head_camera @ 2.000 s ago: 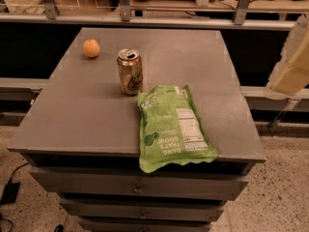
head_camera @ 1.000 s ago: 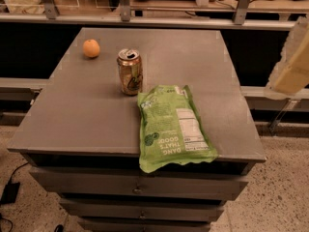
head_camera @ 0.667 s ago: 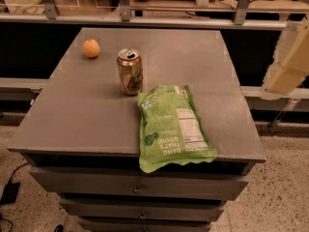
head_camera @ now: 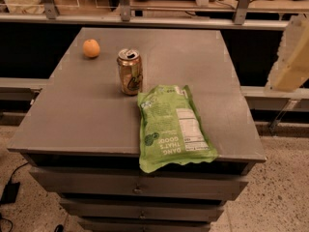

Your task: Pick green rice chip bag

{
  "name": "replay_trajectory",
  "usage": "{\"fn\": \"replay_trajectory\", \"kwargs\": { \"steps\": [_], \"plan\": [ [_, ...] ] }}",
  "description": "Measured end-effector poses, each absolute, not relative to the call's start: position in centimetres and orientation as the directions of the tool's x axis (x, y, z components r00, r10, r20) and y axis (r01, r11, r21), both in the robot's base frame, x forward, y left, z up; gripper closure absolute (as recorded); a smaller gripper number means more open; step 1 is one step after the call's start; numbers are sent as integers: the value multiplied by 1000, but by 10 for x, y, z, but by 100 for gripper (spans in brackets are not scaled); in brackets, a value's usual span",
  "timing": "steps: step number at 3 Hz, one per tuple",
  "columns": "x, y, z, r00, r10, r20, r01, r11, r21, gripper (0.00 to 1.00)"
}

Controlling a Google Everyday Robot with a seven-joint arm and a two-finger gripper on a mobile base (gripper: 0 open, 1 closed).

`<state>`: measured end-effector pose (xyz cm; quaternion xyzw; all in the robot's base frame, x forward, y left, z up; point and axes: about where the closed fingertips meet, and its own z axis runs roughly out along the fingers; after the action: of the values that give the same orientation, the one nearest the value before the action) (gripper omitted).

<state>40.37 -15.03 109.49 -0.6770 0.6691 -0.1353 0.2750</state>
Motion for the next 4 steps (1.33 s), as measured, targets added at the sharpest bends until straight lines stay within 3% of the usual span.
{"fn": "replay_trajectory", "kwargs": {
  "steps": [2,4],
  "plan": [
    [445,-125,1042,307,-951,-43,-857,-256,-447,0],
    [477,-110,975,513,-858,-41,-817,-472,-331,0]
  ]
}}
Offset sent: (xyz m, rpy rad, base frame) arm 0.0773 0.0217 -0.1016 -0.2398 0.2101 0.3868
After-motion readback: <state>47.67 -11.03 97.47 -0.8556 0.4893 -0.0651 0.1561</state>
